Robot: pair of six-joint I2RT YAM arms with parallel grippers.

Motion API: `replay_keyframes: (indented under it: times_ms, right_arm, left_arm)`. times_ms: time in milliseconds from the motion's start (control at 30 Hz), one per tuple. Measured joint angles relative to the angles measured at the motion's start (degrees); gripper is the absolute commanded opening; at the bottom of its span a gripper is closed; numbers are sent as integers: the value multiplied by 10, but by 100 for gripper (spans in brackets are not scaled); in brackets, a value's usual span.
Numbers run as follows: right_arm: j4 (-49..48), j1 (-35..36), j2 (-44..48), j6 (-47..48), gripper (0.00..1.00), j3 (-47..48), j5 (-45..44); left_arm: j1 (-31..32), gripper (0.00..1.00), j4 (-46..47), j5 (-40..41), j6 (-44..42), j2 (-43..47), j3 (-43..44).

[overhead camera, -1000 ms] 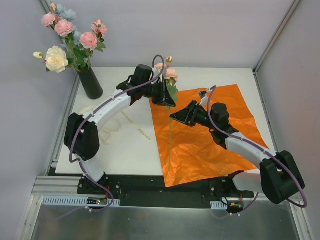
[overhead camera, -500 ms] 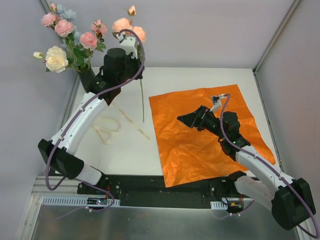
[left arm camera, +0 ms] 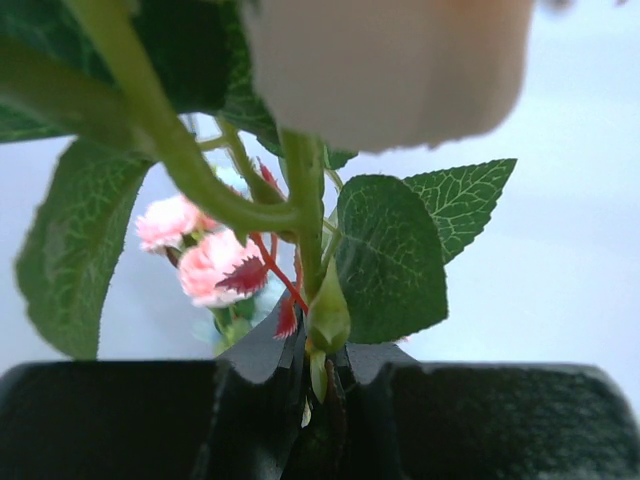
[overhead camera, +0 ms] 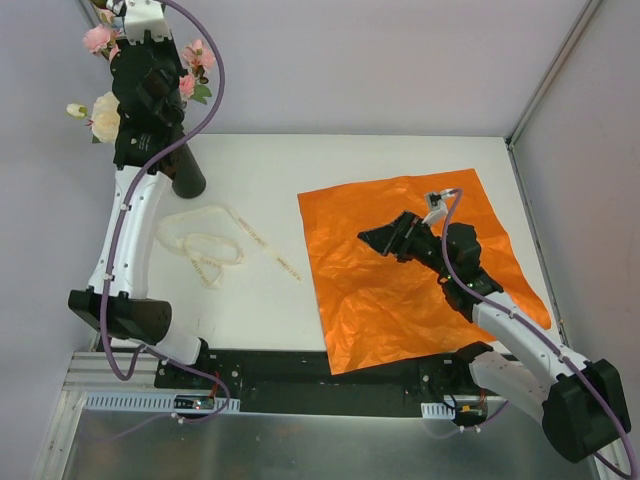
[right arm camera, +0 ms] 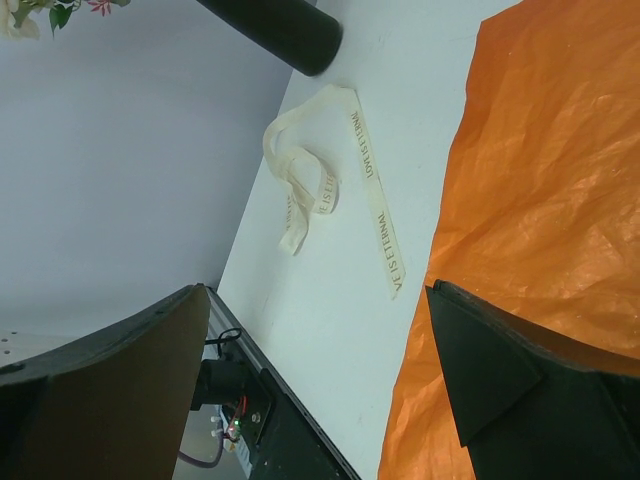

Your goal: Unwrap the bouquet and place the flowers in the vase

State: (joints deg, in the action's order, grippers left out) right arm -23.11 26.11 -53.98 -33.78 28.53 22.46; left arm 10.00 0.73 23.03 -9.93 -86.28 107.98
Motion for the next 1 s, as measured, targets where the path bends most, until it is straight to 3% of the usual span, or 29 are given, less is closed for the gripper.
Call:
replay_keyframes:
  times_ms: [233, 600, 900, 1000]
  right_arm:
    - [5, -5, -3, 2, 99, 2, -2]
    - [7, -5, -19, 2, 99, 14, -1]
    - [7, -8, -19, 4, 99, 15, -2]
    - [7, -9, -19, 4, 99, 15, -1]
  left_arm:
    - [-39, 0, 45, 10, -31, -22, 21]
    - [-93, 0, 83, -20, -14, -58, 14]
    - [-122, 0, 91, -47, 25, -95, -72]
    - [-135, 15, 76, -55, 49, -102, -100]
